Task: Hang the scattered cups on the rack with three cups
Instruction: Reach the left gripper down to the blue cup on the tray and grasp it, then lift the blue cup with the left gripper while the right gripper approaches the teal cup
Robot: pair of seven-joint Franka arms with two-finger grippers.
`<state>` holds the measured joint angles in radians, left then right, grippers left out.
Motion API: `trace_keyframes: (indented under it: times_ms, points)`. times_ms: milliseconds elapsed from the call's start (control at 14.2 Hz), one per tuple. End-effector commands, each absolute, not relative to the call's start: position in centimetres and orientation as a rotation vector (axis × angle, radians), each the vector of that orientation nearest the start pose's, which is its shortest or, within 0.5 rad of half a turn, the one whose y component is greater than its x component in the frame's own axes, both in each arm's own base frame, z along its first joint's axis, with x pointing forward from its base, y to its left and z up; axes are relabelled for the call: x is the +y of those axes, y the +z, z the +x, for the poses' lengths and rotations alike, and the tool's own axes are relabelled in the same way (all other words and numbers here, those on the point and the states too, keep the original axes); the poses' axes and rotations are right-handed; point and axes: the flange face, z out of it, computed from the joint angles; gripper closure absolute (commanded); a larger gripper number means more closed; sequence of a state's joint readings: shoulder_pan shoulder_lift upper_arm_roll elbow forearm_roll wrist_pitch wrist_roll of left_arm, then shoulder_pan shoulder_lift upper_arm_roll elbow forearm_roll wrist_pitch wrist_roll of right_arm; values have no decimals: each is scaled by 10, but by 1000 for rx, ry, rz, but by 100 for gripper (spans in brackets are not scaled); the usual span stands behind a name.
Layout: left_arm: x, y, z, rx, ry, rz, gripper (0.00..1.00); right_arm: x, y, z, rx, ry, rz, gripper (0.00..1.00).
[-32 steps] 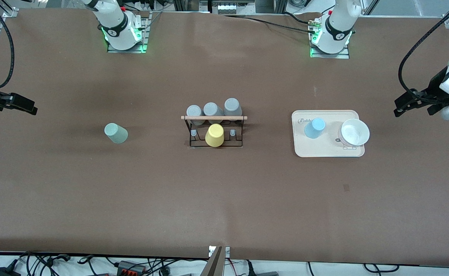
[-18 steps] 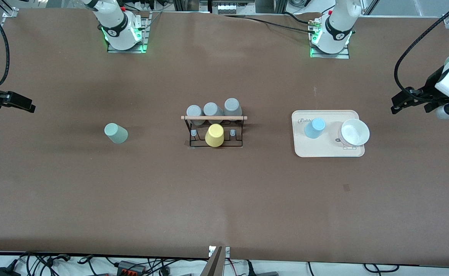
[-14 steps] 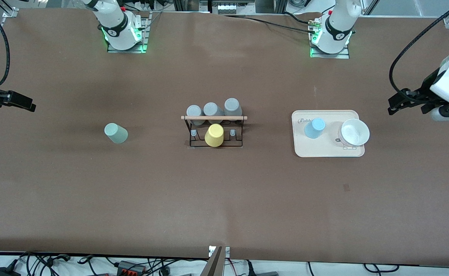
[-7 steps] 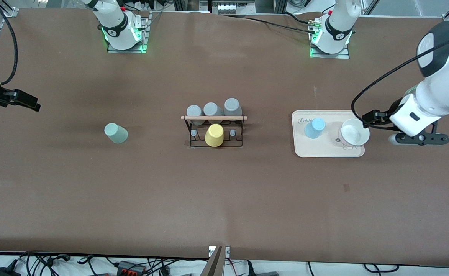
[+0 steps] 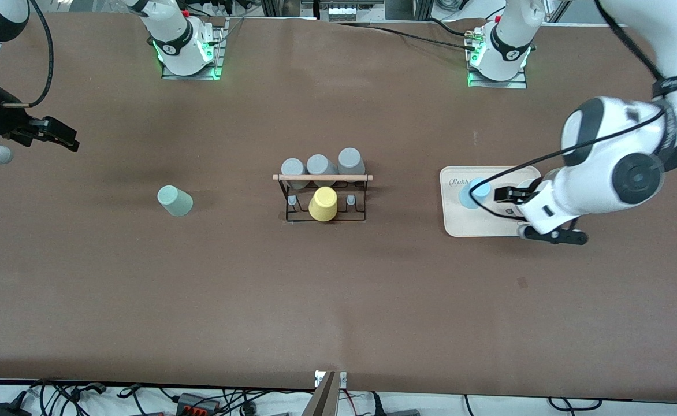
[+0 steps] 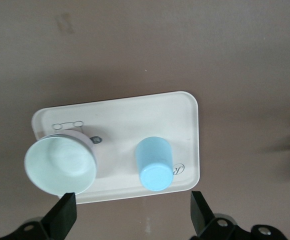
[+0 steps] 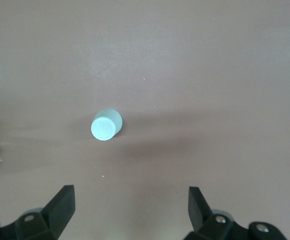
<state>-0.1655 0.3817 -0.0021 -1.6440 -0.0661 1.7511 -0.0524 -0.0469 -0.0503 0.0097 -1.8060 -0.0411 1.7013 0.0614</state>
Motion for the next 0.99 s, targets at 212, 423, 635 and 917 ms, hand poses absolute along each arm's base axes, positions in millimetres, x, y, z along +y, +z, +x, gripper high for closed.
trace_keyframes:
  times_ms: [212,423,635,917]
  points:
    - [-110,323,603,158,496,-3149,0,-26,540,544,177,97,-3162,0]
    - [-109,307,586,160,422,-3157,0,-27,540,543,182,111,-3161,0]
    - [-105,287,569,150,358,-3164,0,-25,536,544,177,123,-3161,0]
    - [-111,269,553,149,401,-3157,0,-22,526,546,138,165,-3163,0]
